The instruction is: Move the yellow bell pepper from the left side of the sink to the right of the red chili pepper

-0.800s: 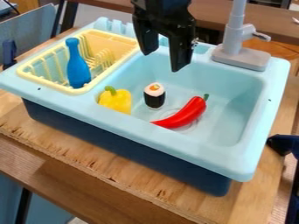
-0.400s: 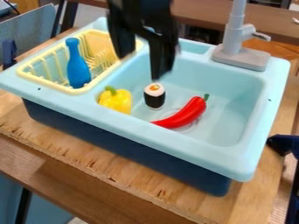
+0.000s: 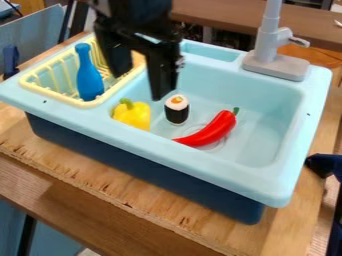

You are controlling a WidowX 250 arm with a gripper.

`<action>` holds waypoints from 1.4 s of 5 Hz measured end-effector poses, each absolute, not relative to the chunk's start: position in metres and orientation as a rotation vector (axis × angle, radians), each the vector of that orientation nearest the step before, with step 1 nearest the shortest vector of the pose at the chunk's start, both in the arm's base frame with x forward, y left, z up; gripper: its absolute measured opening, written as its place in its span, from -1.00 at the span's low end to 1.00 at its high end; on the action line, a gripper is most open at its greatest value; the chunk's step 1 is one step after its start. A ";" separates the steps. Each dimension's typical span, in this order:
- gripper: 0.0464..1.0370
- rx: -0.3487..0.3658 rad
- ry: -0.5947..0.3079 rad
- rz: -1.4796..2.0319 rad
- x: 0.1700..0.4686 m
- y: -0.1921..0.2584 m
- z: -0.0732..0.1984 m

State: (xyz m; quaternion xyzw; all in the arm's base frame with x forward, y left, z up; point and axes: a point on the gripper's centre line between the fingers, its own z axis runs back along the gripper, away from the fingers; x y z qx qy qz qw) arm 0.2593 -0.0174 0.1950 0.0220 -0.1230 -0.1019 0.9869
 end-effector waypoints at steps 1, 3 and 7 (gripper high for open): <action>0.93 0.019 -0.227 -0.171 0.265 0.006 0.175; 0.93 -0.002 -0.245 -0.089 0.282 0.042 0.151; 0.91 -0.028 -0.223 -0.139 0.289 0.029 0.139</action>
